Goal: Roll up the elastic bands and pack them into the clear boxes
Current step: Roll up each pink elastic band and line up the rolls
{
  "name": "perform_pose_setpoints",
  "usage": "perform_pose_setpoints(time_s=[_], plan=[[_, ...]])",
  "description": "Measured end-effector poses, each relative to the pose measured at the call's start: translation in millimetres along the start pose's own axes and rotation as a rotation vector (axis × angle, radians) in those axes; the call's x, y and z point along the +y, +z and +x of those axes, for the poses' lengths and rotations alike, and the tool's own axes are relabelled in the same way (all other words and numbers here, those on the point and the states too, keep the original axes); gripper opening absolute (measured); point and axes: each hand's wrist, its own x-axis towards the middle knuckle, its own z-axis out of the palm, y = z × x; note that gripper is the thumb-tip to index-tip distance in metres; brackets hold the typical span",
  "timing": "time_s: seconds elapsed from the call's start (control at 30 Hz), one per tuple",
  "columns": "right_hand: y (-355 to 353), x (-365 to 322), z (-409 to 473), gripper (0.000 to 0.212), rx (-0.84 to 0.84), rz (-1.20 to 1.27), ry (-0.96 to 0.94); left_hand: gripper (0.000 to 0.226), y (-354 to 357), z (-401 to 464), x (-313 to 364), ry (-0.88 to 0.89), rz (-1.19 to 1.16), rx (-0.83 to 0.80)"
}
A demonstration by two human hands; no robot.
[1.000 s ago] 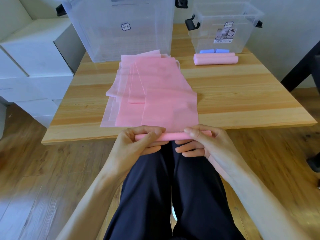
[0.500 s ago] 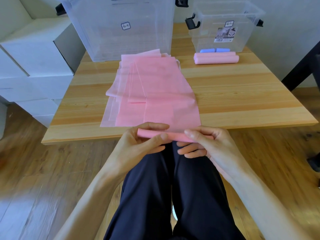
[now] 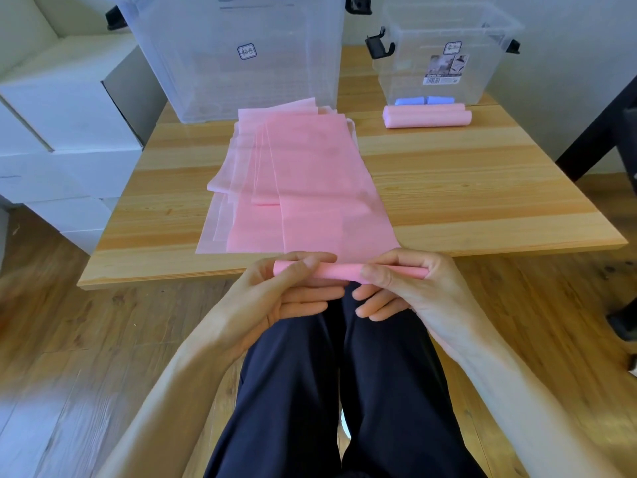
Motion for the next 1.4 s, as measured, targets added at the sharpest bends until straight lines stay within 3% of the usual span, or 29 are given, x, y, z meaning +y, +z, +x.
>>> perform_pose_setpoints(time_s=[0.1,0.33,0.7,0.93,1.4], plan=[[-2.2,-0.3,0.3,0.023,-0.005,-0.011,-0.001,0.046,-1.1,-0.8,1.5,-0.098,-0.01,-0.089],[-4.4,0.9,-0.8,0.021,-0.038,-0.034,0.029,0.028,-1.3,2.6,-0.3,0.026,-0.023,-0.003],[-4.8,3.7,0.2,0.022,0.003,-0.005,0.033,0.029,-1.7,0.1,-2.0,0.021,0.013,-0.055],[-2.3,5.8,1.6,0.019,0.051,0.038,0.016,0.028,0.0,1.3,-1.1,0.03,-0.022,0.002],[-2.9,4.0,0.4,0.028,-0.083,0.011,0.013,0.027,-2.5,-2.4,0.4,0.058,0.055,0.113]])
